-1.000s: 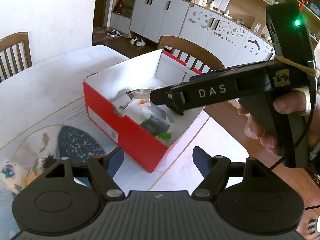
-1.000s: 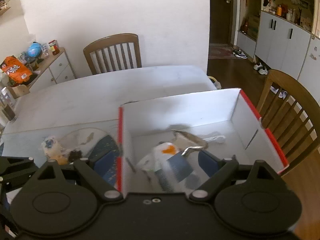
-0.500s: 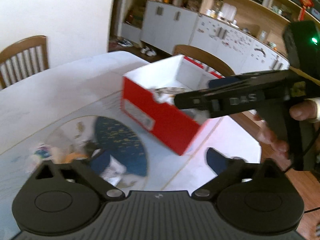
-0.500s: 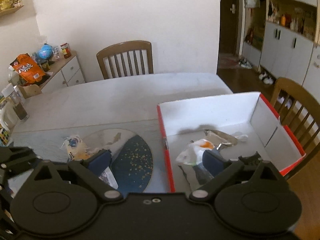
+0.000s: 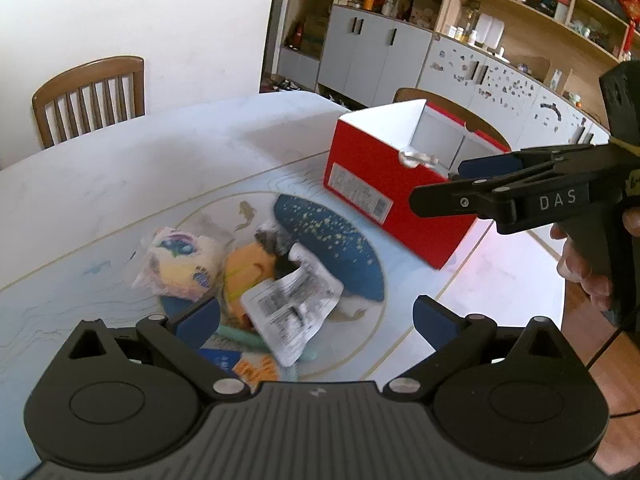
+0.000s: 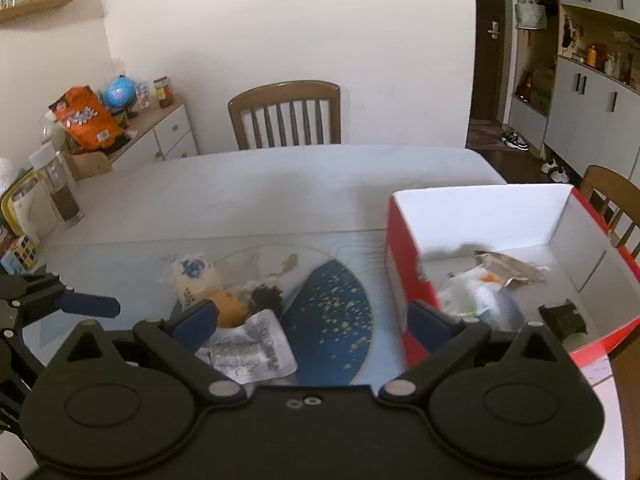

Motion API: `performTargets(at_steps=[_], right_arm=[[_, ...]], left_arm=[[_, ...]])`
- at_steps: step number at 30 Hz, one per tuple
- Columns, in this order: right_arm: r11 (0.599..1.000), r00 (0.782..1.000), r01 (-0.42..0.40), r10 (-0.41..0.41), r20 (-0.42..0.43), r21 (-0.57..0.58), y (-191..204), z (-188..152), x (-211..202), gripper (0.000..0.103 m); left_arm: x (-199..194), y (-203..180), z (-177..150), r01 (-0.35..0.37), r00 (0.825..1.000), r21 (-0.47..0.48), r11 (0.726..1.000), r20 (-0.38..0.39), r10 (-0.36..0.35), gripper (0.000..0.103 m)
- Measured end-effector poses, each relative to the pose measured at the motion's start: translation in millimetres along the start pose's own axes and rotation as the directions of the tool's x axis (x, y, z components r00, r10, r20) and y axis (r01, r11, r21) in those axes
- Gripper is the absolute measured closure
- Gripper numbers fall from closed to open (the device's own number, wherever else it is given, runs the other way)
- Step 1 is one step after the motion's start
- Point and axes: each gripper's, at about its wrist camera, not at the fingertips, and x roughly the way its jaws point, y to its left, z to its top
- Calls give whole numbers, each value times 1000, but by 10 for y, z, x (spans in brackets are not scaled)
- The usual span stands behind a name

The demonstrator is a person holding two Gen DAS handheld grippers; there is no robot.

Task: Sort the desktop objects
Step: 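Withdraw both grippers from the shoebox back toward the snack pile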

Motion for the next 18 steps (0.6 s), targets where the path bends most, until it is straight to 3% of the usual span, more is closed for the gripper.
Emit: performTargets(at_steps=[6,18], right_arm=[[1000,1000,-15,15,-23,-22,189,-94,125,1],[997,998,-29,25,-63,-71,452,-258,412,1]], left_arm=[[57,172,-146,-6,1000,45,999,-7,6,0],[284,388,-414,-29,998,25,999,-48,30,0]])
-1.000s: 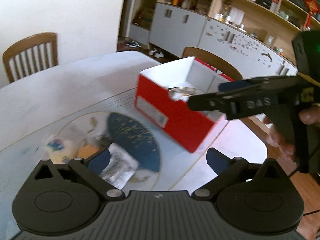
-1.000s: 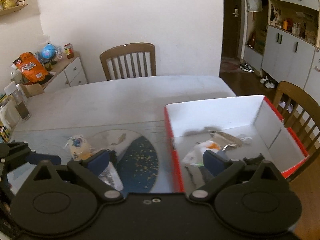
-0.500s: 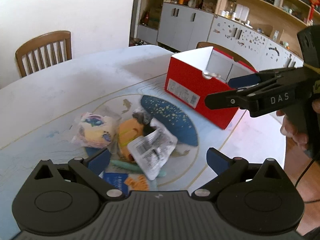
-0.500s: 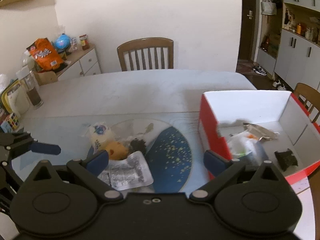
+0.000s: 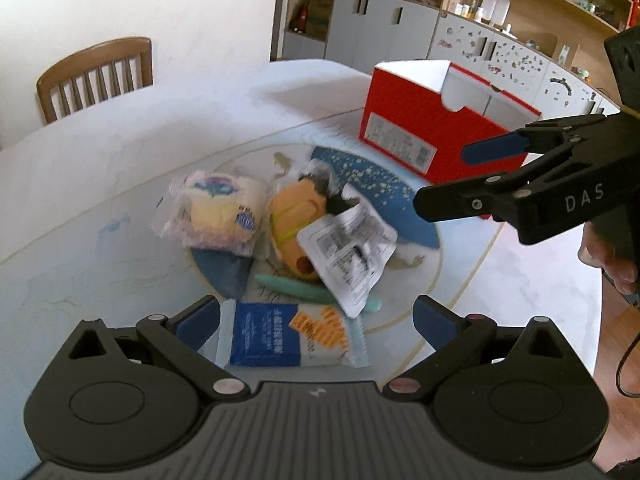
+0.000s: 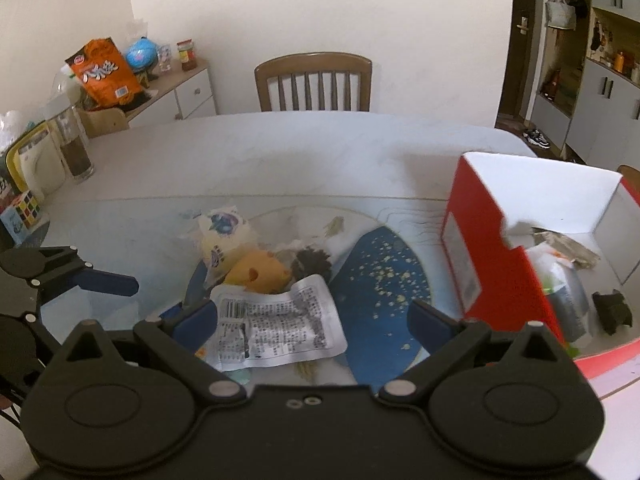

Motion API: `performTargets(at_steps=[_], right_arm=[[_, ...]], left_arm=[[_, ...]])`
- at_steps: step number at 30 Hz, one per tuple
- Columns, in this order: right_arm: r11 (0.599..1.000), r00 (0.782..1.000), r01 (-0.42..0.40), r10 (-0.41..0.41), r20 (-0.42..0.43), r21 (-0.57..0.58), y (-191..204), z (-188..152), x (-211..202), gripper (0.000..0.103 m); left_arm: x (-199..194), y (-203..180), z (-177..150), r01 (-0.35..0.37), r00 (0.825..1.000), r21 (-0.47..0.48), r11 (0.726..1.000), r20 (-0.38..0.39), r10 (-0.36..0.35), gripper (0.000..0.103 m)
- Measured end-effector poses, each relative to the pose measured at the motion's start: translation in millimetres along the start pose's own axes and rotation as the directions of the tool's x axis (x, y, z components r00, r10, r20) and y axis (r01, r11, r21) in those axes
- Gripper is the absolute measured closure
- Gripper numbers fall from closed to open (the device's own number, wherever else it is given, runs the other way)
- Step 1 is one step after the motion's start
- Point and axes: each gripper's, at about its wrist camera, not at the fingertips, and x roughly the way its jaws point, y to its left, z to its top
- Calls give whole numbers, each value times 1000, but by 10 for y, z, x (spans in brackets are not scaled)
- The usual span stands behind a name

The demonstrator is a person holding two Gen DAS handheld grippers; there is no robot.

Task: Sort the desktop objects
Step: 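Withdraw both grippers from the shoebox back toward the snack pile, then grasp the printed white wrapper with the right gripper while the left gripper grasps the blue biscuit pack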

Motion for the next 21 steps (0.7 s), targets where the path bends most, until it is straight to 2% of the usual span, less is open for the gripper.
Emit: performTargets(at_steps=[21], right_arm=[[997,994,-62,57,-95,-48,286,-115,556,0]], left_arm=[[266,117,-150,-16,999,-39,999,-43,14,0]])
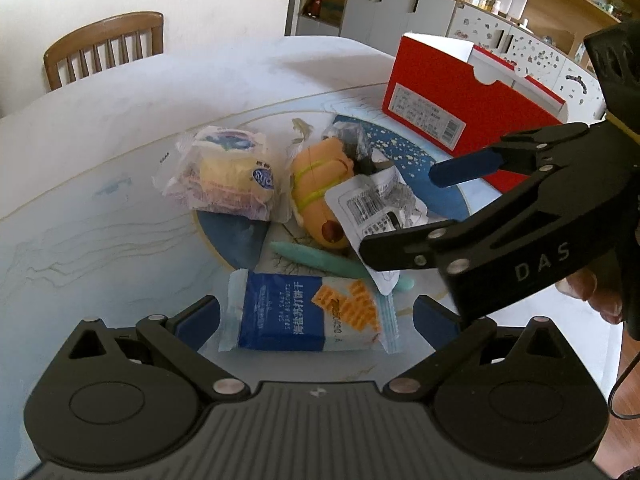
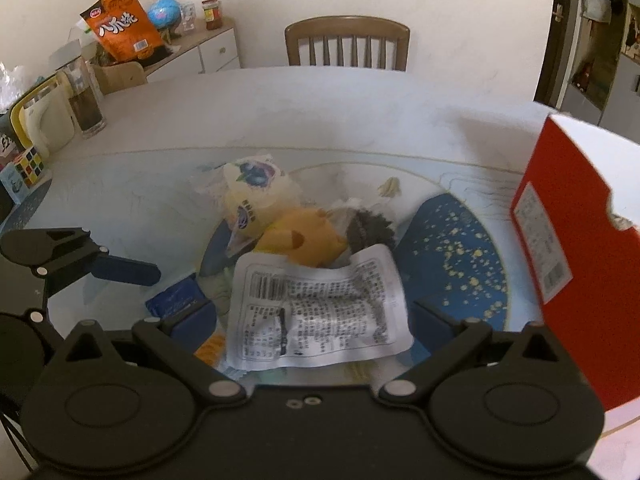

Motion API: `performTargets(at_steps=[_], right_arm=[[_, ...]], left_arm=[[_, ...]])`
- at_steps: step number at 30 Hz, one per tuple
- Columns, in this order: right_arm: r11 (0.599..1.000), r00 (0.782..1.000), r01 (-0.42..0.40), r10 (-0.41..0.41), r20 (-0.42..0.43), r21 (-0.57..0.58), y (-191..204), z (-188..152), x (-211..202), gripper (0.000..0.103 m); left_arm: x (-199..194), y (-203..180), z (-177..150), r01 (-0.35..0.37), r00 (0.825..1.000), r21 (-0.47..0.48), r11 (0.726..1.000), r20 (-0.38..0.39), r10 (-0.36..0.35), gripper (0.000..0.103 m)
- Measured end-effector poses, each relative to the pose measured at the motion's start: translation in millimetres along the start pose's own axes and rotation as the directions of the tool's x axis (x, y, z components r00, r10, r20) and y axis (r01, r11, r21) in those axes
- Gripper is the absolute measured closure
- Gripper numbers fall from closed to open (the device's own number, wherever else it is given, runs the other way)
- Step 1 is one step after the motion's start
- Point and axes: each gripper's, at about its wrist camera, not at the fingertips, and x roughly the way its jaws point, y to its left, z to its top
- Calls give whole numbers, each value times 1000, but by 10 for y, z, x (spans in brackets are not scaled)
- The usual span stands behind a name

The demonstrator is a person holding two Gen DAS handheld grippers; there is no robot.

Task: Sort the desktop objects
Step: 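Grasp the printed white wrapper with the right gripper while the left gripper grasps the blue biscuit pack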

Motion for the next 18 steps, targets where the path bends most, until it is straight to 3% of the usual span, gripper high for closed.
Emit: performTargets(at_steps=[11,18], right_arm=[[1000,999,24,-24,-27,-3,63,-23,144,1],[1000,999,16,-16,-34,1,59,-7,185,8]], left_arm=[[61,-80,-53,-37,999,41,998,6,37,0],[81,-103,-51,-51,999,60,997,8,51,0]])
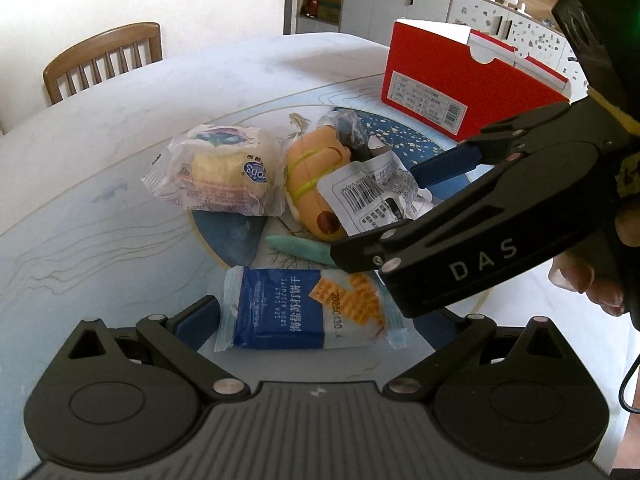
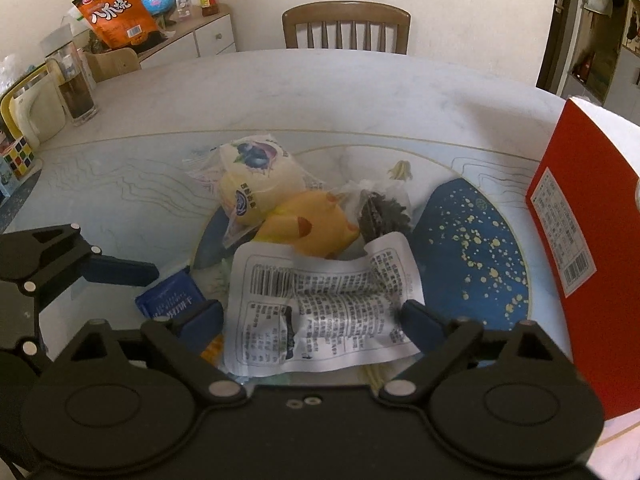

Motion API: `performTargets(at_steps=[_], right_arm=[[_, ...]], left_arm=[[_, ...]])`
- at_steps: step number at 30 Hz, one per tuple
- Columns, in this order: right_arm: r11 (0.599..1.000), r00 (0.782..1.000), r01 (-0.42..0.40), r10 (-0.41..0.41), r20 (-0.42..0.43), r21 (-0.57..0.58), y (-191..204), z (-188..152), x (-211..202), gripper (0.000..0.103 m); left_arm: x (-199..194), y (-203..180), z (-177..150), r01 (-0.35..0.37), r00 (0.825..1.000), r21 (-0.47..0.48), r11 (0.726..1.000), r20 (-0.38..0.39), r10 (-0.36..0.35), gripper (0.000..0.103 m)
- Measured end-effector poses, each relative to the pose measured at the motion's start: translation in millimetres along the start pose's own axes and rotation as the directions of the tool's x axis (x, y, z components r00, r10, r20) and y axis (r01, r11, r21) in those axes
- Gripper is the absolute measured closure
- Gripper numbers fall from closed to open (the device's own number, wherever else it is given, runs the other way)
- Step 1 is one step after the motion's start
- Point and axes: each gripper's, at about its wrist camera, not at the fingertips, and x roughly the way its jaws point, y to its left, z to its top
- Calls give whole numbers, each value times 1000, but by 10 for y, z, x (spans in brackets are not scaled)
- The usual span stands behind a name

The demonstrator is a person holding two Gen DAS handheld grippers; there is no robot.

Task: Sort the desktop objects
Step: 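Grasp the printed white wrapper with the right gripper while the left gripper grasps the blue biscuit pack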

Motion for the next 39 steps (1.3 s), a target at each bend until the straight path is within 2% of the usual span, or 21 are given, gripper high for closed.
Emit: performTargets(at_steps=[11,19,27,39], right_arm=[[1000,1000,12,-12,2,-6,13,-10,-3,11],[1000,1000,8,-8,3,-5,17,-18,-20,13],[1000,1000,6,-5,20,-15,1,-28,-82,13],[1000,999,24,-24,37,-19,-79,-67,-241,14]], left_arm=[[-4,-45,-39,-33,999,31,999,16,32,4],[-18,-55,-47,-50,999,49,998,21,49,13],[-42,-41,-24,-51,998,27,998,24,50,23],[-83,-73,-8,-51,998,-3,999,38,51,28]])
